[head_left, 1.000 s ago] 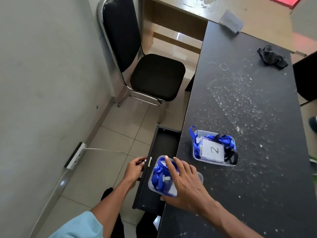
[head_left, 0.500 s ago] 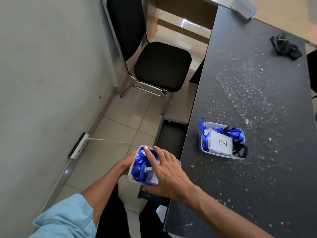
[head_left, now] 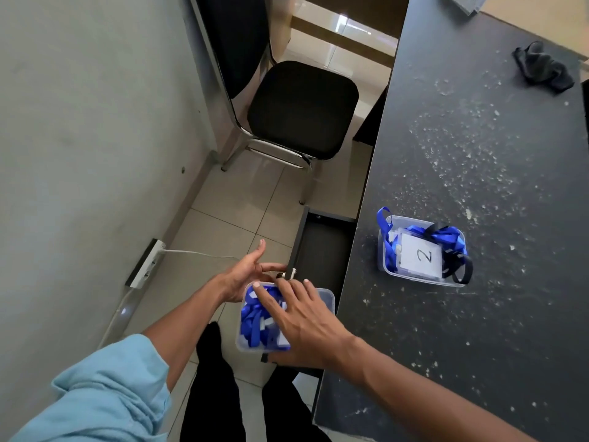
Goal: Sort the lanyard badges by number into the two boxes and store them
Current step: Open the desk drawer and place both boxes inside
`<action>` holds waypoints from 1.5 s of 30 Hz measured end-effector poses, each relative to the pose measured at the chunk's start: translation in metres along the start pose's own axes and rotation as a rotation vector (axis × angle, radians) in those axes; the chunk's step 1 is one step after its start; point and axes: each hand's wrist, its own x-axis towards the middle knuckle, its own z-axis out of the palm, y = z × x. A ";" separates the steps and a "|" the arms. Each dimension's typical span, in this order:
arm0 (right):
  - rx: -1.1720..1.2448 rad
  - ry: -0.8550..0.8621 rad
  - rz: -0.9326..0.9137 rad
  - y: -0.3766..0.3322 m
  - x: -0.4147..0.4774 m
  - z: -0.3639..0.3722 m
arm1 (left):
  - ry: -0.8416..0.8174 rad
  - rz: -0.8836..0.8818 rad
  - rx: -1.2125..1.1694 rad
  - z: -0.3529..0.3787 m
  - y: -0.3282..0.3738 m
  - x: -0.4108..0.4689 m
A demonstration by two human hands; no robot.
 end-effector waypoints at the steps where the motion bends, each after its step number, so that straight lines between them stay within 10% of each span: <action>1: 0.000 -0.007 0.000 -0.001 0.001 0.002 | -0.006 -0.009 -0.017 0.000 0.004 0.001; 24: 0.108 0.019 0.161 0.015 0.006 0.013 | 0.132 0.241 0.571 0.031 0.080 0.022; 45: -0.159 -0.214 0.181 0.030 -0.019 0.022 | 0.190 0.269 0.618 0.040 0.079 0.020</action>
